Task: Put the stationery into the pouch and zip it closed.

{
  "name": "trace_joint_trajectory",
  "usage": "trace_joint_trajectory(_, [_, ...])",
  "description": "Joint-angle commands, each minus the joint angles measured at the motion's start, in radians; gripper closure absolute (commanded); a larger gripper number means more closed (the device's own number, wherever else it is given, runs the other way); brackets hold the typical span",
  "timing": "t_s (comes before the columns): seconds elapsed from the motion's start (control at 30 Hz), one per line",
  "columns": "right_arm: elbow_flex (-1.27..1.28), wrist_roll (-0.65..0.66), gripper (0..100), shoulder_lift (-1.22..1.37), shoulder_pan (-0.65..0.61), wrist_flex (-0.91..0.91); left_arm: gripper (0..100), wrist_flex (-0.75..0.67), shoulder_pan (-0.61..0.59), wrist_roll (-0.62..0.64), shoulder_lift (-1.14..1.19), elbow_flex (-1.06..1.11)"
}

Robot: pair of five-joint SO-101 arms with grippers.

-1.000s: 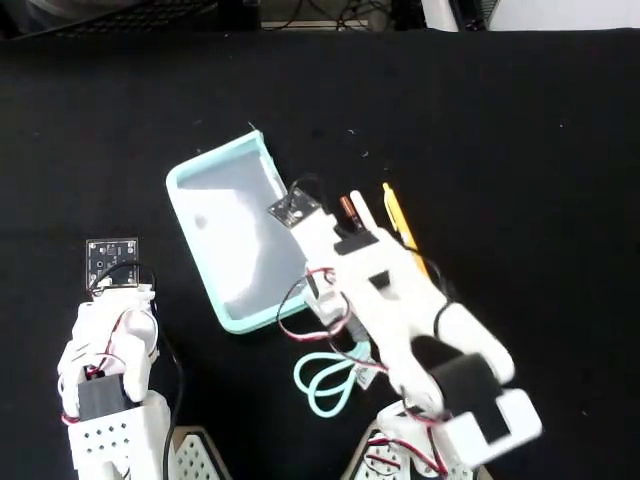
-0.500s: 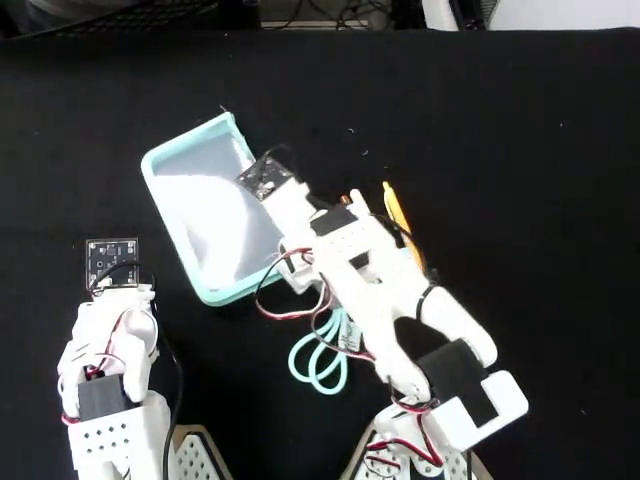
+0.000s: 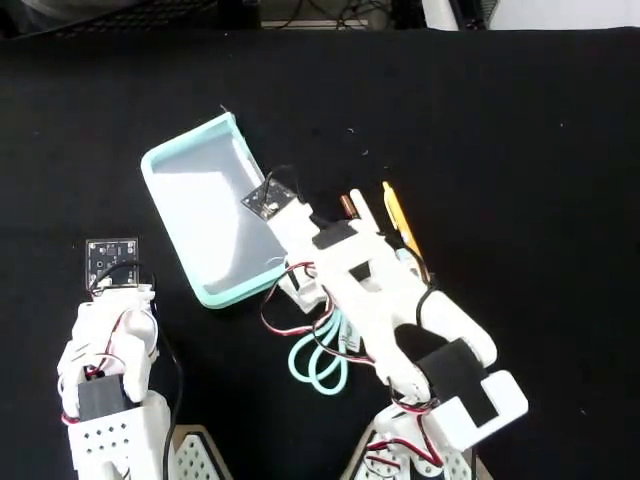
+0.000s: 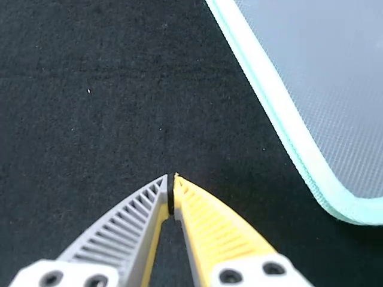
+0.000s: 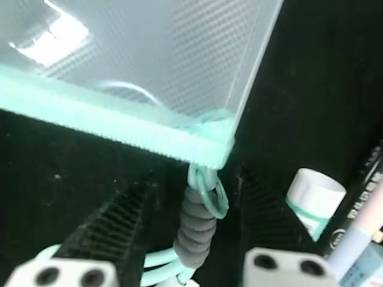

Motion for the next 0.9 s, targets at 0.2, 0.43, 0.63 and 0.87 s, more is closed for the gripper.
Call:
trace_joint_trajectory(0.2, [0.001, 0.002, 98.6, -0.002, -0.011, -0.057, 96, -0.012, -0.004, 0.009, 0.003, 0.015])
trace_joint_trajectory(0.43, [0.010, 0.002, 98.7, -0.056, -0.011, -0.066, 96, -0.012, -0.004, 0.009, 0.003, 0.015])
trace_joint_trajectory(0.63, [0.124, 0.052, 98.7, -0.282, -0.015, -0.025, 96, -0.012, -0.004, 0.009, 0.002, 0.015])
trace_joint_trajectory(0.87, [0.288, 0.069, 98.7, -0.447, -0.012, -0.132, 96, -0.014, -0.004, 0.009, 0.000, 0.015])
